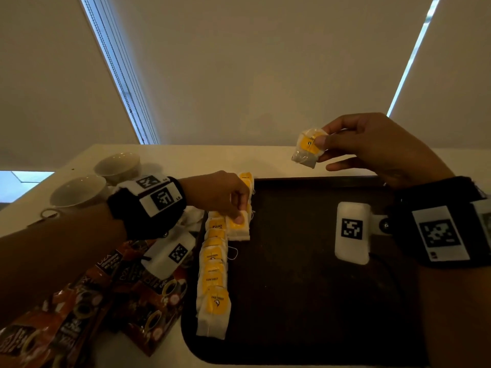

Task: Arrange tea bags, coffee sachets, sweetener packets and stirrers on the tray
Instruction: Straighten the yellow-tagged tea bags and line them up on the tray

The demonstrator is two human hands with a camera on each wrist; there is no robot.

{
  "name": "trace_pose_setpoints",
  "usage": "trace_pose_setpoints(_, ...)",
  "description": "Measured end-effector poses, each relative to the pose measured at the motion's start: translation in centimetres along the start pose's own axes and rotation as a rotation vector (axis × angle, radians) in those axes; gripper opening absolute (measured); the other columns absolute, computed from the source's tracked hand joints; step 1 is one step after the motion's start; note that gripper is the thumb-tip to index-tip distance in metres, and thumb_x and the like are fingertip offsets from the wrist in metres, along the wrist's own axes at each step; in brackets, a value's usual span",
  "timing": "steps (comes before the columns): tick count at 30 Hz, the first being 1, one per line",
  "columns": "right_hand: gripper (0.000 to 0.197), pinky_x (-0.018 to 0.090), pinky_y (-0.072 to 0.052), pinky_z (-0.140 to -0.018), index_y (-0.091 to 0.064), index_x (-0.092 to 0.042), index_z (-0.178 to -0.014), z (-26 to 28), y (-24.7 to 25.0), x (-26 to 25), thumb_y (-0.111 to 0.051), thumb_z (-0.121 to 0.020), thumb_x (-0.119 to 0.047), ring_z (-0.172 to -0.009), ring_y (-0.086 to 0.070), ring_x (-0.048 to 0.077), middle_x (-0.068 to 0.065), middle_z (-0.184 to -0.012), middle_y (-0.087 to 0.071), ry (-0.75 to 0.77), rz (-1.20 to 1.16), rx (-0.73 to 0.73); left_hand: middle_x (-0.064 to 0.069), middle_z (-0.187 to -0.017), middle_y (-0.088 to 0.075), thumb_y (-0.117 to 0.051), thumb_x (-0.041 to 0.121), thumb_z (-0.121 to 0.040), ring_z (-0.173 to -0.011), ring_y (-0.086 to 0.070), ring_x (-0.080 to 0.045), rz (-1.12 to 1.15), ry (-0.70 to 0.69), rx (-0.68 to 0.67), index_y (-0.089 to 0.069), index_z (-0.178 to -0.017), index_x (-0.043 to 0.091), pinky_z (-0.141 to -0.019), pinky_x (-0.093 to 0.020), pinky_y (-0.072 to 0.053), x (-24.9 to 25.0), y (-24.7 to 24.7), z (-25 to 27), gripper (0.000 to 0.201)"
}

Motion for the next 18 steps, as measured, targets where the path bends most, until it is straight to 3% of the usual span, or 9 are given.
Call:
trace_pose_setpoints(4,0.005,0.027,-0.058,-0.066,-0.064,-0.015,-0.089,-0.1,0.0,0.1,-0.064,-0.085,-0.013,-0.069,-0.069,0.009,0.005,-0.088,-0.069,-0.011,-0.004,0.001,0.002,-0.096,-0.064,-0.074,0.033,-0.078,-0.085,-0.055,-0.010,-0.100,0.008,0.045,-0.061,-0.088,0.021,-0.067,-0.018,-0.039,-0.1,-0.2,-0.6,0.020)
trace_pose_setpoints(9,0.008,0.030,-0.059,-0.072,-0.065,-0.013,-0.092,-0.2,-0.2,0.3,-0.065,-0.084,-0.014,-0.072,-0.070,0.011,0.007,-0.088,-0.071,-0.028,0.004,-0.017,0.014,-0.095,-0.059,-0.070,0.036,-0.081,-0.080,-0.047,-0.002,-0.211,-0.022,0.129,-0.059,-0.105,0.024,-0.063,-0.017,-0.035,0.0,0.4,-0.4,0.029)
trace_pose_setpoints(11,0.009,0.032,-0.058,-0.074,-0.065,-0.013,-0.092,-0.2,-0.6,0.4,-0.066,-0.083,-0.014,-0.075,-0.071,0.014,0.007,-0.088,-0.072,-0.042,0.014,-0.047,0.017,-0.090,-0.055,-0.067,0.035,-0.084,-0.074,-0.046,0.002,-0.251,-0.043,0.231,-0.058,-0.105,0.025,-0.062,-0.018,-0.034,0.1,1.8,0.6,0.025)
trace_pose_setpoints(14,0.010,0.031,-0.058,-0.074,-0.066,-0.010,-0.090,-0.2,-1.6,0.4,-0.068,-0.080,-0.011,-0.072,-0.071,0.013,0.008,-0.084,-0.073,-0.060,0.009,-0.102,0.017,-0.084,-0.057,-0.067,0.029,-0.083,-0.067,-0.052,0.001,-0.101,-0.058,0.443,-0.059,-0.096,0.025,-0.065,-0.019,-0.038,0.0,5.0,3.4,0.016)
trace_pose_setpoints(18,0.012,0.027,-0.056,-0.070,-0.066,-0.006,-0.089,0.2,-3.9,0.2,-0.069,-0.078,-0.008,-0.065,-0.069,0.011,0.006,-0.073,-0.072,-0.078,0.029,-0.199,0.012,-0.085,-0.063,-0.068,0.029,-0.082,-0.070,-0.057,0.000,0.112,-0.064,0.782,-0.064,-0.091,0.021,-0.062,-0.008,-0.043,-1.3,8.4,8.9,0.013)
Point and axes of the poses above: each hand's wrist, its own z-axis away from the middle knuckle, its own y-axis out of the back of the hand, x = y × z, the point moved 5 cm from there along -z, towards the middle knuckle
